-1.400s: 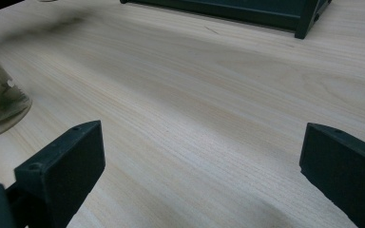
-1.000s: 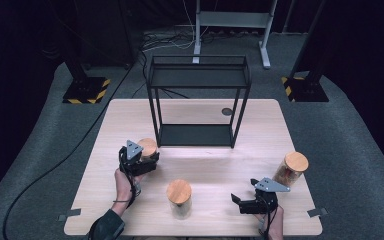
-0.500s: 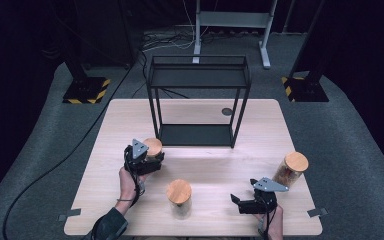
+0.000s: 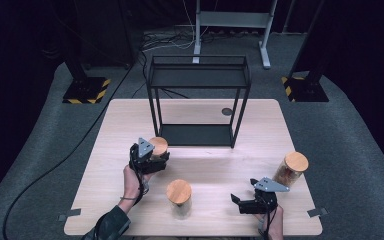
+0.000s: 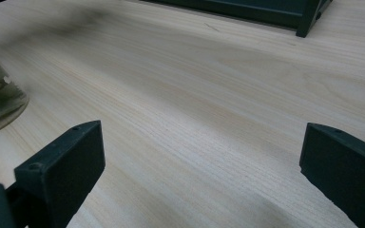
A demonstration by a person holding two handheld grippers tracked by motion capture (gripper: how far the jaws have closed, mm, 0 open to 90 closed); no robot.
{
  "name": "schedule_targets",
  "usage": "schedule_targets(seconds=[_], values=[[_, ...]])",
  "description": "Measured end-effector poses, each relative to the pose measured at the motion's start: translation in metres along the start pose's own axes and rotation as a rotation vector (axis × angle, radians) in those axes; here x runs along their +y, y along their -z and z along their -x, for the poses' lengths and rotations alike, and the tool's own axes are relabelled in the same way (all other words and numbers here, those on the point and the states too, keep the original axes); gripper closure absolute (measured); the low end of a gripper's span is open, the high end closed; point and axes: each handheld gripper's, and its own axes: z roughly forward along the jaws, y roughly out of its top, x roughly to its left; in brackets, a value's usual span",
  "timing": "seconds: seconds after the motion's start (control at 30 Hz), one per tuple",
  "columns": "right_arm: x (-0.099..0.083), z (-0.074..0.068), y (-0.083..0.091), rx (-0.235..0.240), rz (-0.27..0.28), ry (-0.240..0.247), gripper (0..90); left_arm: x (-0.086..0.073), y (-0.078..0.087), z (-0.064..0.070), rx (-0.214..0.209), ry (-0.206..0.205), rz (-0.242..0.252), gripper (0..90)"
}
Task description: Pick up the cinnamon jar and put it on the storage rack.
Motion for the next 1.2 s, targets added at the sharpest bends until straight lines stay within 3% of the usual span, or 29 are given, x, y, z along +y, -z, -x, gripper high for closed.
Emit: schedule_targets(seconds=[0.6, 1.2], values=[[0.0, 0.0, 0.001, 0.008, 0.009, 0.001, 0.7, 0.0, -0.007, 0.005, -0.021, 0.003, 0.003, 25.3], [-0.001, 0.0, 0.001, 0.011, 0.016, 0.004, 0.6, 0.005, -0.015, 0.01, -0.045, -0.028, -0.005, 25.2]])
